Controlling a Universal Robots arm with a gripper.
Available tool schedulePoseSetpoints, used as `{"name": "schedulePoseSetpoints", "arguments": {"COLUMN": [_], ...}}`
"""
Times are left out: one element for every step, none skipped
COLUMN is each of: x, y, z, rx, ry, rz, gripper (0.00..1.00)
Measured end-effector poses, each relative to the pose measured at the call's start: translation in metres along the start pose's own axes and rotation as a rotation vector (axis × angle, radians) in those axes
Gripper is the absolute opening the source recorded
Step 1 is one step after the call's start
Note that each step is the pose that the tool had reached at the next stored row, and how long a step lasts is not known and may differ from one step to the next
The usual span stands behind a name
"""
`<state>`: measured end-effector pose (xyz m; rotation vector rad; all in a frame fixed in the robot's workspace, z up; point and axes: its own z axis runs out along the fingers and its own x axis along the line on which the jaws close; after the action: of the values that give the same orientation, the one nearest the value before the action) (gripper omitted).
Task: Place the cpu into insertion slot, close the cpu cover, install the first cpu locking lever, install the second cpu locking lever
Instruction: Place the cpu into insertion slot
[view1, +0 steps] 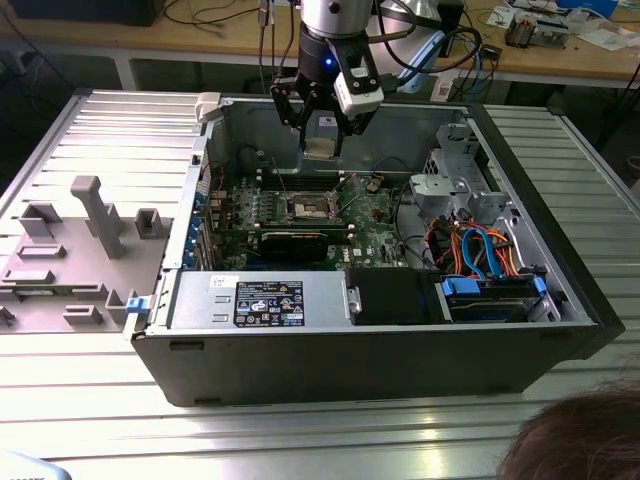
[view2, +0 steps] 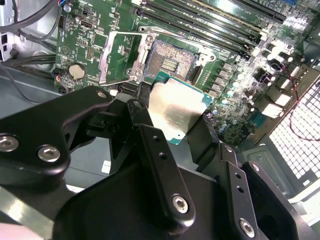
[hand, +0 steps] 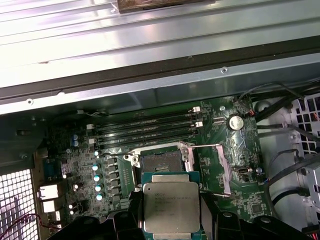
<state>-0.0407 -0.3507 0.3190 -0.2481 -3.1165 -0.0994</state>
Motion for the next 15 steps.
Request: {"name": "schedulePoseSetpoints", "arguments": {"x": [0.0000,0.0000,0.0000,0.0000,0.0000,0.0000,0.0000,0.0000,0.0000,0.0000,0.0000,0.0000,0.0000,0.0000,0.0000], "y": [0.0000,0.0000,0.0000,0.0000,0.0000,0.0000,0.0000,0.0000,0.0000,0.0000,0.0000,0.0000,0.0000,0.0000,0.0000], "z": [0.0000,0.0000,0.0000,0.0000,0.0000,0.0000,0.0000,0.0000,0.0000,0.0000,0.0000,0.0001,0.0001,0.0001,0.0001], "rx": [0.0000,0.0000,0.0000,0.0000,0.0000,-0.0001,0.0000,0.0000,-0.0001,-0.0001,-0.0001,-0.0001,-0.0002,-0.0002,-0.0002], "ry": [-0.0001,-0.0001,-0.0002,-0.0002,-0.0003,-0.0003,-0.0003,-0.0004,-0.0004,-0.0005,-0.0006,-0.0006,-0.0007,-0.0008,-0.0007], "rz": [0.001,0.002,0.003,0.003,0.004,0.005,0.006,0.006,0.007,0.008,0.009,0.010,0.011,0.012,0.012], "gripper": [0.55,0.55,0.55,0.55,0.55,0.55,0.55,0.55,0.55,0.55,0.55,0.55,0.55,0.55,0.55]}}
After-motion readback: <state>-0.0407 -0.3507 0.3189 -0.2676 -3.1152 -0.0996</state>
